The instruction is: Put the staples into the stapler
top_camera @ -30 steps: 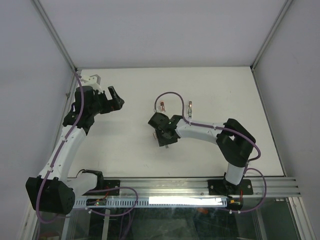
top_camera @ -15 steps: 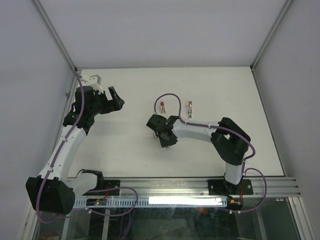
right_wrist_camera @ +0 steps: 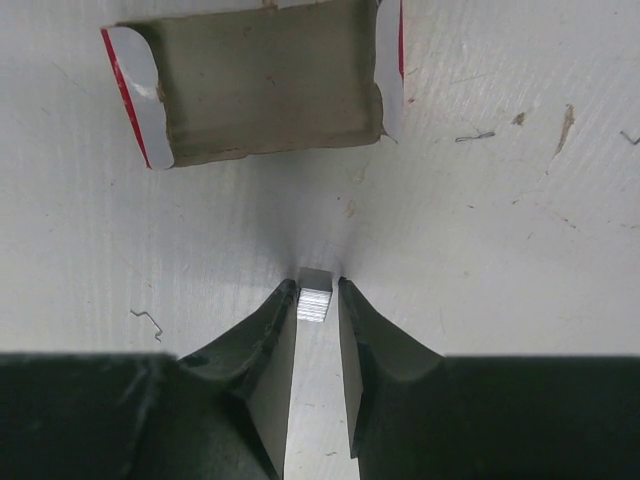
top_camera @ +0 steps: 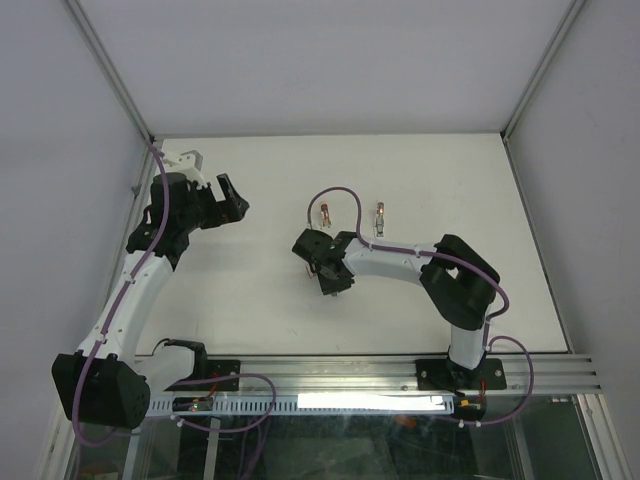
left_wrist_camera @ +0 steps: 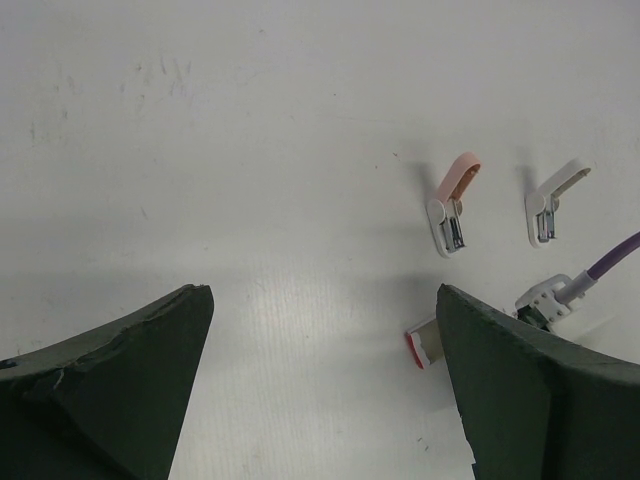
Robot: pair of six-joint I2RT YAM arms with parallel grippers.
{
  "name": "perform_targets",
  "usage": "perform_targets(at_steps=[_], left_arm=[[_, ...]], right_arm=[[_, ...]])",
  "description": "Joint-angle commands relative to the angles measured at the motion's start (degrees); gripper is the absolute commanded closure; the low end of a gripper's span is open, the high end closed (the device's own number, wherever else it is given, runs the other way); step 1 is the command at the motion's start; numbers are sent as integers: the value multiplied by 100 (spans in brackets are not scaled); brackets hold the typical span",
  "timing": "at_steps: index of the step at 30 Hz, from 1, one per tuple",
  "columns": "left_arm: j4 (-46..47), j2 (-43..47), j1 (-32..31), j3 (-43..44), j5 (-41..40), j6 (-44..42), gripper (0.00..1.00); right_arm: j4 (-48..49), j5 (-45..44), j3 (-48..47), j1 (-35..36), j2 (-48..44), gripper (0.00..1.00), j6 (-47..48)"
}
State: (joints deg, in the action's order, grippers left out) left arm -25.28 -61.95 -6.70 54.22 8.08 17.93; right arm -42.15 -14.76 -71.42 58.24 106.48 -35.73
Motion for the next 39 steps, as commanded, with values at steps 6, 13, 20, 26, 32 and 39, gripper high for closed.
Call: perform_targets(at_steps=[6,13,20,26,32,39], left_arm=[[181,105,15,-38,171,-89,1],[184,100,11,-43,194,-89,1],[199,105,5,-47,223,-97,1],[199,113,6,-48,231,-94,1],[199,131,12,-53,221,-92,1],[207,131,10,-60,198,-86,1]], right_arm=[[165,-25,-220,28,14,74,-154],[201,-9,-244,30,52,75,-154],[101,-89,-268,30,82,78,-179],[84,-108,-292,30,79,83,-206],[71,-227,-348,21,-97,85,-163],[222,-562,-803,-453,-258,85,376]])
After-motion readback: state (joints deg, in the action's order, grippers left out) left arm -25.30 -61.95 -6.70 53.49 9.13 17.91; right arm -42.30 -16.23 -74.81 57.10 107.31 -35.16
